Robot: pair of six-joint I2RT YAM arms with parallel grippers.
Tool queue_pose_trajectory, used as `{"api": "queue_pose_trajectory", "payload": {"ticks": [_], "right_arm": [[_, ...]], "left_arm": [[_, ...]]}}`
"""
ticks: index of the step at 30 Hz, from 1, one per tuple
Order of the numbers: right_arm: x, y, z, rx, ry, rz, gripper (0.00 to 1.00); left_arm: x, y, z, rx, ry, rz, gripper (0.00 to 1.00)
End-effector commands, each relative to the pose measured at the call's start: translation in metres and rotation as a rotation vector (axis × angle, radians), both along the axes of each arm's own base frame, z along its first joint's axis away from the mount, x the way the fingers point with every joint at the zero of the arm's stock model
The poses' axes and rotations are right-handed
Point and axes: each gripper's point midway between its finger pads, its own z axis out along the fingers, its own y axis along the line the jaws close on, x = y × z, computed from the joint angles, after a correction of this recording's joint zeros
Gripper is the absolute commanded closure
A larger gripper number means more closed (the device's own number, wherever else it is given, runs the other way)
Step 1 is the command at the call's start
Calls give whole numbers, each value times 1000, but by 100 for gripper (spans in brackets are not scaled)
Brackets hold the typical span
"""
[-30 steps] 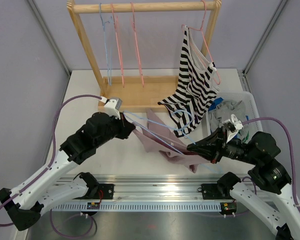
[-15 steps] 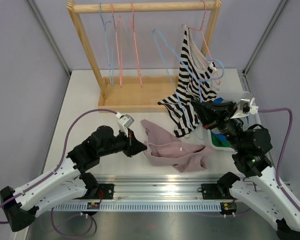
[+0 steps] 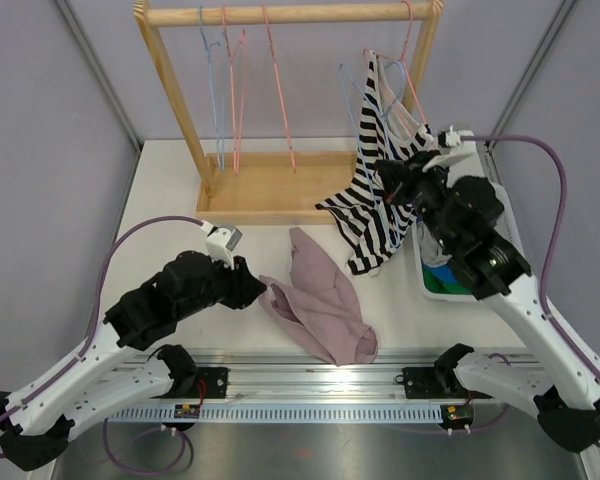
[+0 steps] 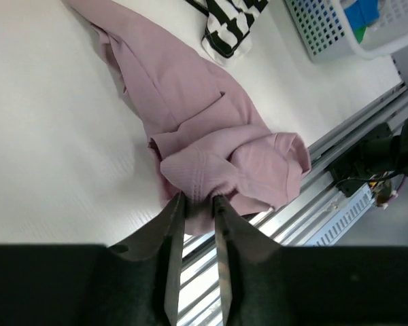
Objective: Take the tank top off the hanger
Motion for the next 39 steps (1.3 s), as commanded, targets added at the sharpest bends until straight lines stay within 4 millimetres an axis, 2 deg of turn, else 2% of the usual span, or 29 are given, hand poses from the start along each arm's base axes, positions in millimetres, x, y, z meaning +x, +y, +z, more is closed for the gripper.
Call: {"api": "queue_pose_trajectory", "payload": {"ticks": [1, 2, 3, 4, 5, 6, 7, 8, 9, 10, 11, 12, 13, 14, 16, 17, 24, 28, 30, 31, 32, 33, 34, 35, 36, 37, 38, 39], "right_arm": [[25, -5, 7, -87, 64, -109, 100], [43, 6, -5, -124, 105, -113, 100], [50, 10, -6, -143, 117, -117, 100], [58, 15, -3, -145, 123, -120, 100], [64, 18, 14, -130, 98, -126, 100], [80, 29, 1, -166, 132, -129, 100], [85, 30, 19, -150, 107, -143, 100], [99, 38, 9, -176, 132, -149, 100], [105, 42, 10, -180, 131, -151, 100], [114, 49, 16, -180, 125, -150, 100], [118, 53, 17, -181, 124, -145, 100], [122, 56, 19, -182, 124, -145, 100], [124, 56, 34, -166, 102, -150, 100], [132, 65, 24, -186, 123, -143, 100], [135, 68, 35, -177, 105, -145, 100], [139, 74, 30, -186, 112, -140, 100], [136, 94, 39, -171, 81, -100, 100], [130, 103, 53, -144, 50, -79, 100], [133, 104, 52, -142, 53, -88, 100], [134, 103, 61, -129, 40, -93, 100], [140, 108, 51, -150, 59, -94, 100], [141, 108, 63, -136, 44, -95, 100], [145, 111, 63, -141, 46, -93, 100], [155, 121, 42, -180, 90, -89, 100], [155, 122, 56, -162, 71, -96, 100], [165, 130, 41, -185, 95, -103, 100], [166, 134, 35, -201, 111, -105, 100], [166, 134, 44, -186, 99, -112, 100]], "left_arm": [[3, 9, 32, 2, -78, 10, 66], [2, 8, 36, 3, -84, 0, 53], [1, 9, 37, 13, -90, -15, 47], [-2, 10, 35, 25, -84, -29, 41], [-3, 11, 36, 29, -87, -36, 37], [-6, 14, 37, 40, -94, -44, 32], [-6, 16, 38, 44, -100, -46, 29], [-7, 18, 38, 51, -110, -52, 27], [-10, 21, 39, 46, -125, -56, 19], [-11, 23, 39, 50, -140, -62, 4], [-11, 24, 39, 48, -151, -65, 1], [-12, 26, 38, 41, -166, -62, 1], [-12, 27, 37, 36, -176, -60, 1], [-11, 27, 36, 31, -183, -53, 1], [-11, 27, 38, 10, -201, -50, 1], [-11, 27, 38, 6, -201, -50, 1], [-11, 29, 38, -5, -208, -40, 1], [-11, 31, 40, -15, -216, -30, 1], [-11, 33, 40, -19, -222, -18, 1], [-10, 34, 41, -19, -223, -12, 1], [-10, 34, 39, -19, -218, -6, 1], [-8, 35, 40, -15, -220, 4, 1], [-7, 36, 39, -11, -219, 11, 1], [-6, 38, 40, -12, -220, 23, 1], [-3, 40, 40, -4, -224, 48, 1], [-1, 42, 40, 0, -226, 65, 1], [1, 44, 39, 5, -220, 82, 1], [5, 49, 38, 23, -219, 118, 1]]}}
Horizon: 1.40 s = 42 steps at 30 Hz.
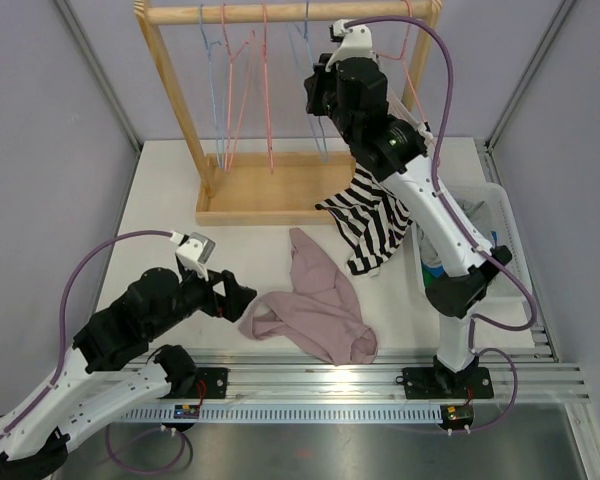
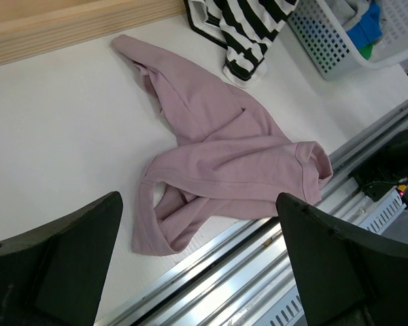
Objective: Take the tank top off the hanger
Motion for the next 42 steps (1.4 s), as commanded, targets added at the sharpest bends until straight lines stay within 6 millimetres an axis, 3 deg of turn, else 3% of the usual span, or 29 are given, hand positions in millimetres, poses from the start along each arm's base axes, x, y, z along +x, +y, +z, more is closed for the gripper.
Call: {"api": "queue_pose_trajectory", "payload": {"ticks": [1, 3, 8, 12, 14, 15, 16, 17, 18, 19, 20, 21, 22, 23, 24, 25, 26, 28, 29, 30, 31, 34, 35, 39, 41, 42], "right_arm": [[9, 13, -18, -45, 41, -25, 100], [9, 19, -26, -57, 62, -22, 100], [3, 29, -36, -63, 73, -10, 97], [-11, 14, -25, -60, 76, -18, 63], [-29, -3, 4, -19, 28, -18, 57], [-33, -5, -5, -37, 41, -12, 51], [-49, -21, 18, -4, 2, -15, 32], [-56, -29, 22, -6, -5, -21, 21], [-61, -34, 13, -27, 10, -24, 11], [-79, -51, 33, -3, -23, -25, 4], [-84, -56, 20, -25, -1, -27, 1], [-93, -63, 21, -24, -2, -19, 0], [-115, -81, 37, 3, -31, -9, 1], [-125, -87, 36, 7, -32, 5, 0], [-131, -88, 16, -15, 2, 25, 1], [-155, -105, 29, 25, -31, 40, 0], [-161, -105, 7, 14, 10, 63, 0], [-191, -125, 6, 39, 2, 92, 0], [-199, -128, 1, 47, 15, 109, 0], [-206, -125, -17, 26, 48, 146, 1], [-222, -135, -19, 31, 48, 166, 1], [-245, -138, -49, -7, 106, 239, 0], [-248, -139, -57, -22, 124, 250, 1], [-258, -142, -104, -86, 223, 267, 1], [-265, -144, -112, -80, 227, 284, 1], [-267, -143, -123, -90, 244, 293, 0]], "left_arm": [[17, 9, 10, -12, -28, 118, 1], [24, 15, 6, 12, -16, 179, 1], [37, 7, -1, 24, 36, 236, 1], [45, -20, -4, -4, 57, 180, 1], [50, -35, -5, -14, 57, 158, 1], [52, -45, -16, 13, 79, 139, 1], [54, -52, -21, 23, 87, 130, 1], [56, -64, -20, 13, 76, 112, 1], [60, -74, -32, 48, 98, 102, 1], [62, -81, -35, 59, 98, 96, 1], [64, -92, -35, 54, 88, 80, 1], [68, -102, -49, 94, 109, 73, 1], [70, -108, -54, 108, 112, 67, 1], [73, -117, -60, 121, 114, 61, 1], [76, -123, -64, 135, 117, 61, 1], [80, -132, -80, 178, 139, 55, 1], [82, -140, -84, 186, 142, 46, 1], [87, -154, -105, 247, 172, 33, 1], [83, -161, -112, 264, 183, 14, 1], [81, -166, -121, 291, 193, 4, 1], [79, -170, -137, 332, 214, -5, 1], [68, -187, -156, 378, 235, -44, 1], [61, -189, -174, 427, 261, -55, 1], [50, -195, -207, 492, 324, -69, 2], [46, -195, -217, 505, 345, -76, 11], [43, -193, -225, 516, 361, -84, 35]]}}
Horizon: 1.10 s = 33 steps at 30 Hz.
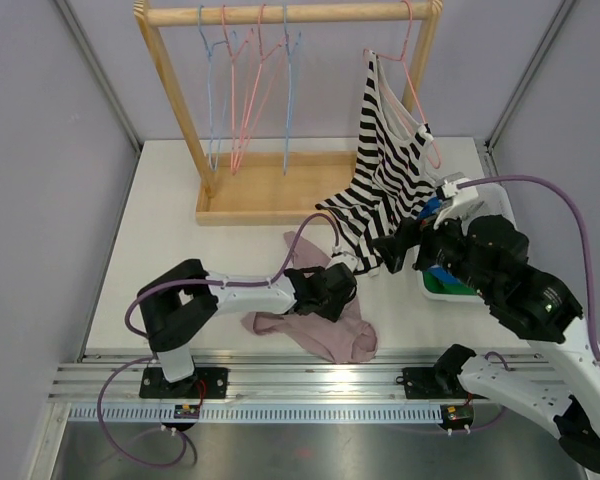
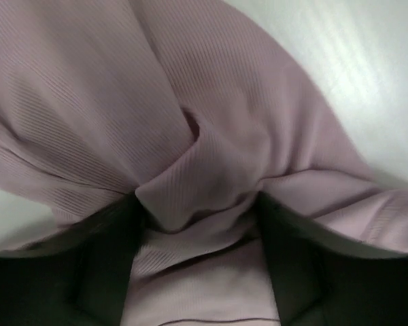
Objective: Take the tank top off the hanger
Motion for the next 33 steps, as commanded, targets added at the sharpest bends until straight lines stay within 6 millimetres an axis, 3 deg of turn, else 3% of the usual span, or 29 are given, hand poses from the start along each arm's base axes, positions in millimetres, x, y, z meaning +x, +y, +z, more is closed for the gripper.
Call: {"api": "queue_pose_trajectory", "payload": {"ticks": [1, 2, 3, 5, 9, 10, 13, 14, 16, 17, 20, 21, 23, 24, 27, 31, 33], "right_arm": [[-18, 0, -23, -7, 46, 61, 1], [-18, -2, -30, -15, 54, 48, 0], [-17, -5, -34, -20, 56, 35, 1], [-19, -19, -37, -8, 53, -23, 1], [-32, -40, -27, 55, 18, -75, 0], [-38, -48, -22, 76, 0, -90, 1], [-46, -77, -8, 118, -44, -183, 1], [-48, -89, 2, 138, -68, -226, 1], [-57, -101, 9, 164, -90, -243, 0], [-62, -108, 19, 184, -112, -248, 1], [-76, -121, 34, 218, -143, -250, 1], [-79, -125, 34, 215, -140, -256, 1], [-86, -135, 46, 237, -162, -270, 1], [-87, -138, 46, 230, -161, -275, 1], [-93, -146, 56, 233, -181, -286, 1], [-97, -154, 65, 219, -195, -295, 1], [-100, -157, 70, 225, -208, -294, 1]], "left_arm": [[0, -9, -5, -22, 18, 10, 51], [1, -9, -3, -23, 13, 14, 66], [1, -9, 5, -41, 1, 18, 88], [3, -8, 18, -68, -23, 26, 100], [0, -21, 68, -201, -59, -27, 100], [1, -30, 93, -262, -88, -62, 100], [-9, -47, 134, -350, -127, -148, 100], [-10, -56, 163, -407, -161, -162, 100], [-12, -64, 186, -443, -192, -189, 100], [-13, -75, 215, -497, -219, -211, 100], [-15, -91, 254, -562, -264, -252, 100], [-12, -103, 280, -603, -294, -268, 100], [-11, -118, 299, -636, -308, -294, 100], [-5, -133, 324, -676, -341, -309, 100], [3, -157, 355, -719, -397, -343, 100], [23, -205, 402, -828, -522, -365, 100], [40, -217, 412, -848, -593, -324, 100]]}}
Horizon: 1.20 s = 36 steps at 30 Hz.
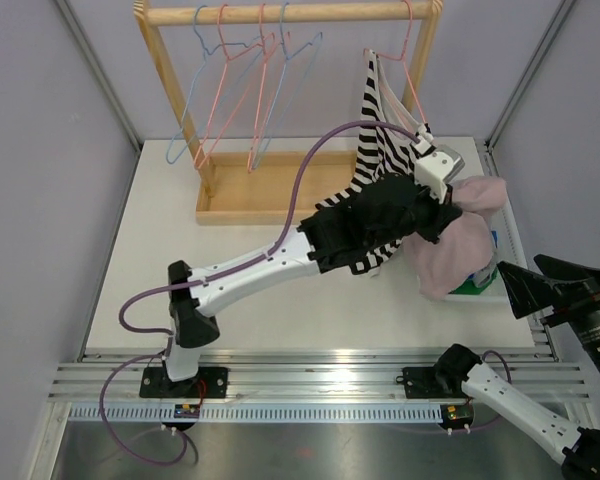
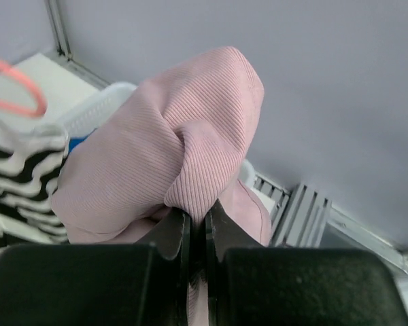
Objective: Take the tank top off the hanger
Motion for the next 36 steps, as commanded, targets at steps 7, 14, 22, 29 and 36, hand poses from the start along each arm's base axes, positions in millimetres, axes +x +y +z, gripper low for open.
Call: {"api": "queue_pose_trajectory", "payload": {"ticks": [7, 14, 22, 29, 36], "right_arm": [[-6, -12, 11, -22, -10, -22, 1], [5, 6, -7, -78, 50, 10, 1], [31, -4, -27, -99, 116, -145, 0], [20, -29, 19, 18, 7, -215, 1], [43, -34, 47, -84, 16, -334, 0]], "left_arm": [[73, -87, 31, -323, -185, 32, 100], [131, -116, -62, -287, -103, 64, 95], [84, -99, -57, -116, -94, -92, 1], [19, -46, 39, -183, -116, -187, 1], [-31, 8, 2, -51, -16, -147, 1]]}}
